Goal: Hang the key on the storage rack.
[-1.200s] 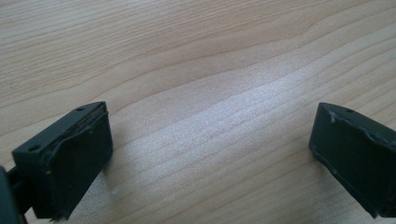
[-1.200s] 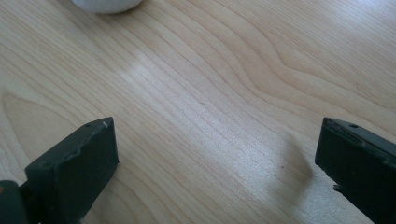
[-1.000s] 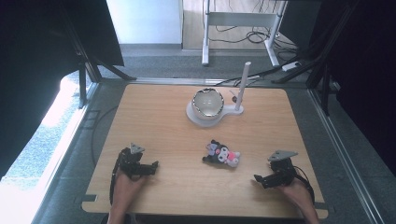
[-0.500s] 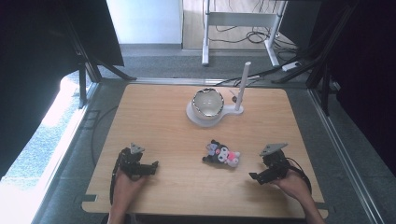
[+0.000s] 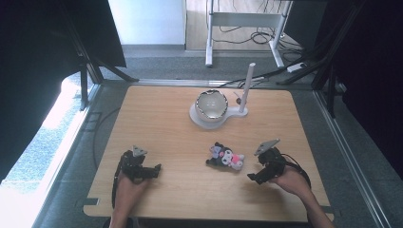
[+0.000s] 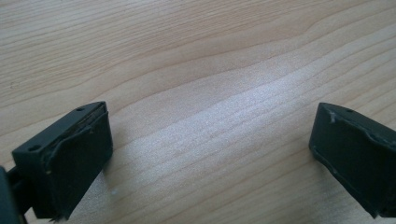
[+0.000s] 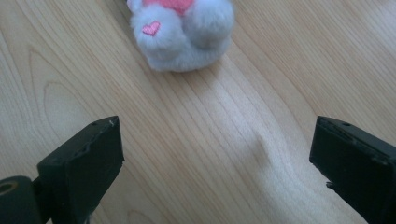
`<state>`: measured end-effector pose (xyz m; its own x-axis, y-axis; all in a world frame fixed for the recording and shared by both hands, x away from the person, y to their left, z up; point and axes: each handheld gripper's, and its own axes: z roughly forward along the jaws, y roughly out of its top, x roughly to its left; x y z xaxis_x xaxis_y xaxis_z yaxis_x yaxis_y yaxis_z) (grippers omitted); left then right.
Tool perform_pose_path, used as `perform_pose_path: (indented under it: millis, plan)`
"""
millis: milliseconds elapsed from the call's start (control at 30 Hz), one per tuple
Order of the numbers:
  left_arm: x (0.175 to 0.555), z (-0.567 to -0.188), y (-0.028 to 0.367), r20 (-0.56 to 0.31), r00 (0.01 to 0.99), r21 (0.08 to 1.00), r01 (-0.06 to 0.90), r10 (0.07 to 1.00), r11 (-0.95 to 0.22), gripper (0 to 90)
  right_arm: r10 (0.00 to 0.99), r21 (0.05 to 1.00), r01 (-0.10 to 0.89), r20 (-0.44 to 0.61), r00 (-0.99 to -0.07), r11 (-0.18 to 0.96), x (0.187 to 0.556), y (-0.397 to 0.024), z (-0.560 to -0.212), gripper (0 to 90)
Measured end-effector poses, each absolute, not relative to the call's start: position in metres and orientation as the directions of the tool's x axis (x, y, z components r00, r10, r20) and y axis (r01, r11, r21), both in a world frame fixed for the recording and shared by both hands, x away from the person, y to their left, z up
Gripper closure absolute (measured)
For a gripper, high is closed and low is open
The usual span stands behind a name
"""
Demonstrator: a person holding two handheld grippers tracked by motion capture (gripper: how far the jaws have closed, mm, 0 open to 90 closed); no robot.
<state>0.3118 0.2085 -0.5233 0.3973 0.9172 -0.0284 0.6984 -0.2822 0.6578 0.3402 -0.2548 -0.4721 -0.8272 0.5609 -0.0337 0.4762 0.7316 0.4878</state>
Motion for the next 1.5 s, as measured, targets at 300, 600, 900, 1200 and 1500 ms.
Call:
perform_pose_path:
  millis: [300, 600, 900, 1200, 1500]
  plan:
    - [0.312, -0.523, 0.209, -0.027, 0.400, 0.656, 0.699, 0.916, -0.286, 0.0, 0.528, 0.458, 0.455, -0.037, -0.849, 0.764, 0.347, -0.239, -0.469, 4.2]
    - [0.312, -0.523, 0.209, -0.026, 0.399, 0.657, 0.698, 0.916, -0.285, 0.0, 0.480, 0.397, 0.421, -0.058, -0.875, 0.816, 0.355, -0.222, -0.465, 4.4]
    - [0.312, -0.523, 0.209, -0.026, 0.399, 0.656, 0.698, 0.916, -0.286, 0.0, 0.420, 0.328, 0.376, -0.073, -0.904, 0.867, 0.365, -0.200, -0.463, 5.8]
    - [0.312, -0.523, 0.209, -0.026, 0.400, 0.656, 0.698, 0.916, -0.286, 0.0, 0.360, 0.239, 0.335, -0.066, -0.931, 0.911, 0.374, -0.174, -0.464, 10.2]
    - [0.312, -0.523, 0.209, -0.026, 0.400, 0.656, 0.698, 0.916, -0.286, 0.0, 0.300, 0.079, 0.295, -0.053, -0.952, 0.952, 0.393, -0.144, -0.466, 18.6]
